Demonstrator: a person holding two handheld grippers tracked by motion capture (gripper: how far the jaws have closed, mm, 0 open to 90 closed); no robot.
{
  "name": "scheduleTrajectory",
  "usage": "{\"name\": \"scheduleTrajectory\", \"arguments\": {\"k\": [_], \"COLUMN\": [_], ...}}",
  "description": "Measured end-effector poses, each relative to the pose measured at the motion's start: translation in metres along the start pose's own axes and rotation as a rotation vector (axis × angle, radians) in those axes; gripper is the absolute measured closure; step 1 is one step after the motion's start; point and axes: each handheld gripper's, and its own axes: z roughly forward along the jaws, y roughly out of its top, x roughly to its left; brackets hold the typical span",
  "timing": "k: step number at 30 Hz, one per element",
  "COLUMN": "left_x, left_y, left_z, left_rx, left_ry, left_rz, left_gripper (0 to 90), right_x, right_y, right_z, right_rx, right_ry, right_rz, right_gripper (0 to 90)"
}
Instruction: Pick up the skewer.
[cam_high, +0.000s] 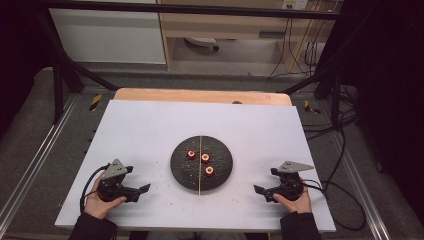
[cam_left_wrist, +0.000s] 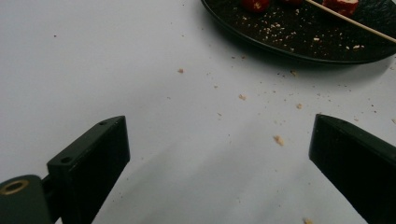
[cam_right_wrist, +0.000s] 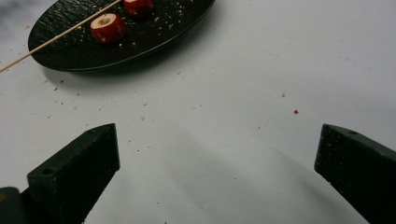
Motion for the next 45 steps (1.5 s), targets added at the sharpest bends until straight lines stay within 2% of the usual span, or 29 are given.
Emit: {"name": "scheduleTrajectory", "arguments": {"k": [11, 25, 45], "left_x": [-0.005, -0.015, -0.046], "left_y": [0.003, 0.011, 0.042], "left_z": [-0.001, 0.004, 0.022], "left_rx": [-0.009, 0.006, 0.013], "left_ry": [0.000, -0.009, -0.054], "left_rz": [0.014, 0.021, 0.056], "left_gripper": [4.8, 5.6, 9.1], "right_x": [0.000, 0.000, 0.000], "right_y": [0.000, 0.001, 0.001], "right_z": [0.000, -0.001, 0.000], "right_rx": [0.002, -0.004, -0.001], "right_ry": [-0.003, -0.007, -0.008], "right_rz": [-0.001, 0.006, 0.005], "right_gripper": [0.8, 0.8, 0.7]}}
